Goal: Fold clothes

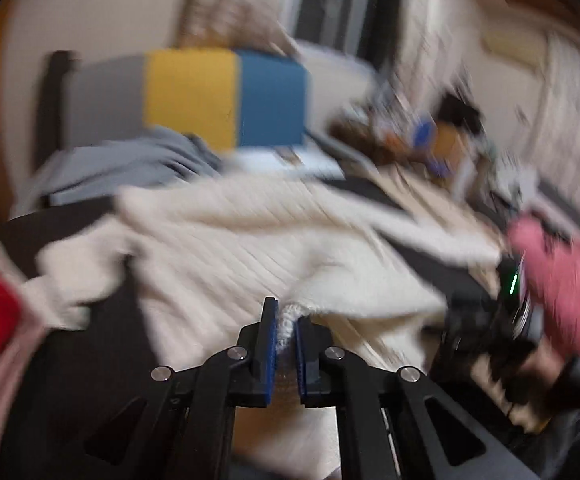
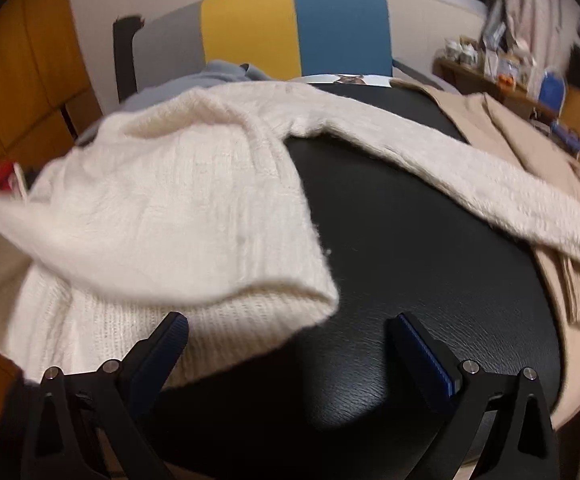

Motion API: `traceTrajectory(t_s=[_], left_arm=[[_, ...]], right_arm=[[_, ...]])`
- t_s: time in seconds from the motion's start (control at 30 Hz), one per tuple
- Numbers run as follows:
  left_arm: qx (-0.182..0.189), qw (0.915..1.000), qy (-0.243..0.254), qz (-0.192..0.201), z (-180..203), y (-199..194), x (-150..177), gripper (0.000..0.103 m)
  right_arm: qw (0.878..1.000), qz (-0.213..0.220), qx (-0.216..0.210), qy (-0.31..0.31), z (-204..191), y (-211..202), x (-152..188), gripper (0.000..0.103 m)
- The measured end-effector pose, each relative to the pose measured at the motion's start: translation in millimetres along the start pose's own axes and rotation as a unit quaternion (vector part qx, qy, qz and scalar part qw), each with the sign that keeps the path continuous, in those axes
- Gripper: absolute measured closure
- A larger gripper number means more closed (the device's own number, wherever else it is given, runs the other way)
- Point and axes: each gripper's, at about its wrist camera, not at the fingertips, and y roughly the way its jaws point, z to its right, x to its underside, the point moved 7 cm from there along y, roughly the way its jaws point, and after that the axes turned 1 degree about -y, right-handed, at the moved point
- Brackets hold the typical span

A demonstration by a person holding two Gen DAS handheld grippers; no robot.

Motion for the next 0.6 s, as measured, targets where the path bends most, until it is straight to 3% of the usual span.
traceTrajectory(t_s=[0.1,0.2,0.23,0.3,0.37,0.4,0.43,0.53,0.6], left_arm=[[-0.029,0.9956,-0.076,0.046,-48,-41,-15,0.101],[-0.087,0.9829,-0.152,0.056,-98,-78,14,0.101],[-0.102,0.9781,-0.176,0.044,-112,-78,26,0.101],[-0.165,0.9587,-0.232,-0.006,-150,-77,71,0.103],[-0.163,0.9516,-0.258,-0.031,-156,-70,93,0.103],[-0.159,0.95,-0.266,-0.039,-155,-65,100,0.095],[-0.161,0.9549,-0.246,-0.044,-147,-59,98,0.09],[-0.14,0.981,-0.119,-0.063,-96,-33,77,0.072],[-0.129,0.9875,-0.023,-0.088,-60,-13,69,0.054]], right_arm=[[1.0,0.007,-0.01,0.011,-6,-2,0,0.0],[0.999,0.014,-0.02,0.021,-11,-3,0,0.0],[0.999,0.017,-0.023,0.025,-13,-4,0,0.0],[0.999,0.02,-0.032,0.026,-19,-5,0,0.0],[0.999,0.017,-0.048,0.006,-35,-4,1,0.0],[0.998,0.015,-0.054,-0.006,-43,-3,1,0.0],[0.998,0.011,-0.059,-0.021,-51,-1,1,0.0],[0.996,-0.001,-0.068,-0.064,-72,4,1,0.0],[0.995,-0.004,-0.053,-0.084,-78,8,3,0.0]])
